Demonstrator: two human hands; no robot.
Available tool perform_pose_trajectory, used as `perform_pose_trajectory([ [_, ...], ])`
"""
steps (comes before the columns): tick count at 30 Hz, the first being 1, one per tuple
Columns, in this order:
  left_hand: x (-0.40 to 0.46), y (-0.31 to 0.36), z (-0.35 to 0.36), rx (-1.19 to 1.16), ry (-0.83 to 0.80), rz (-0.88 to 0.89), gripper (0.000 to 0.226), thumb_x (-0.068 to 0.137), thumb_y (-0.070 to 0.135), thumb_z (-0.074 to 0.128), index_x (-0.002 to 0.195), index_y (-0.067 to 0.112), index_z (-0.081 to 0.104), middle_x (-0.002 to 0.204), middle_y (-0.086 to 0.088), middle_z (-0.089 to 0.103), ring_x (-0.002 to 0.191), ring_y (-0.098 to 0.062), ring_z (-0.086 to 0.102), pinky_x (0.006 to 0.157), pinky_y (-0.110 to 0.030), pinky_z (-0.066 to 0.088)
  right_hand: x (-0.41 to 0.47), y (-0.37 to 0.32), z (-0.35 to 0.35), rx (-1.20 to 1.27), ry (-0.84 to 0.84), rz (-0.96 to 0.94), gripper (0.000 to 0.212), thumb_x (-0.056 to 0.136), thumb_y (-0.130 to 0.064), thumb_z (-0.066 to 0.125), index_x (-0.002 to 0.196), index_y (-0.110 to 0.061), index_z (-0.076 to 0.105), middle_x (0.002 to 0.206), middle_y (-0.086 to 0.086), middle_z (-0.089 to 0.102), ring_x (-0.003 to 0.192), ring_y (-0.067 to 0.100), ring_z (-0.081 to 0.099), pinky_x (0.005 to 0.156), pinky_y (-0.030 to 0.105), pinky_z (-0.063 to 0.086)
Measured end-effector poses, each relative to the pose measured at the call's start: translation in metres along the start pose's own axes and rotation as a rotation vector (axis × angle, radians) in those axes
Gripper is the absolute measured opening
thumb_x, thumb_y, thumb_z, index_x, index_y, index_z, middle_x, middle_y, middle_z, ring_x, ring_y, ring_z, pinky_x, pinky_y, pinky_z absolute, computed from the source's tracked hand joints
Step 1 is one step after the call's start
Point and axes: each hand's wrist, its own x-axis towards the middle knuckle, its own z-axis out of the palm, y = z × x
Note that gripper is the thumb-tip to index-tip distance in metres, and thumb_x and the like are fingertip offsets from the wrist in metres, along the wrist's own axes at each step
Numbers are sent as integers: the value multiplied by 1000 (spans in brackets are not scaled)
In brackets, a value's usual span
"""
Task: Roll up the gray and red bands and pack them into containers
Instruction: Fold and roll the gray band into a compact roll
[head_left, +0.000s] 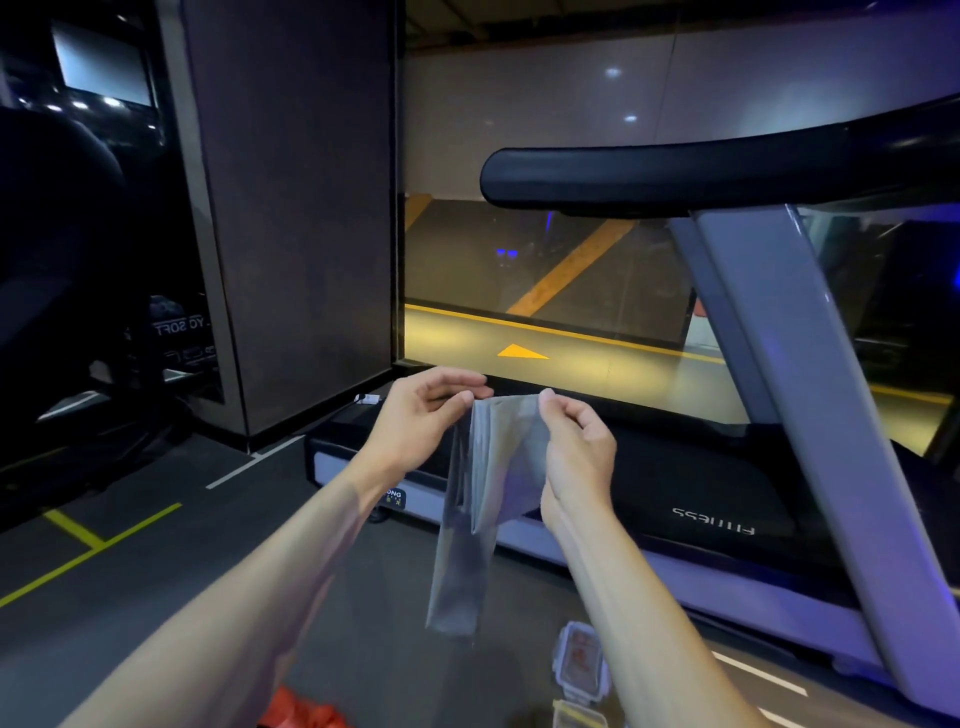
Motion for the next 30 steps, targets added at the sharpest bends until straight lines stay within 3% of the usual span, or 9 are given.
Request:
perform_pose_trajectory([
  [7,-7,13,10,-113,18,-55,24,106,17,52,119,8,71,113,-7,77,111,-25,71,92,-39,55,4,4,9,-23,103,-74,15,96,-26,73,94,-11,70,78,-6,73,64,-7,63,60,8,47],
  [12,-16,22,17,-94,-3,14,43,85,38,78,119,12,71,114,-5,77,114,-21,70,99,-39,55,0,6,13,-61,147,-107,14,95,-28,73,92,-15,71,80,-5,75,66,-6,65,59,8,47],
  [16,-20,21,26,-38,37,30,47,75,22,91,118,15,71,114,-1,77,110,-16,72,98,-37,56,-4,5,15,-67,166,-125,13,96,-29,73,92,-17,71,81,-6,76,67,-6,66,61,11,47],
  [22,-19,23,27,67,134,83,29,85,6,81,112,13,73,106,2,78,102,-12,74,94,-36,60,-8,3,13,-52,146,-119,13,97,-28,71,95,-16,70,83,-6,75,67,-9,64,58,7,46],
  [30,-12,33,11,-7,87,58,26,84,1,81,105,14,74,105,-5,79,100,-18,75,91,-29,58,1,0,2,-14,-98,-142,9,97,-21,72,90,-15,68,82,-5,75,80,5,66,77,22,52],
])
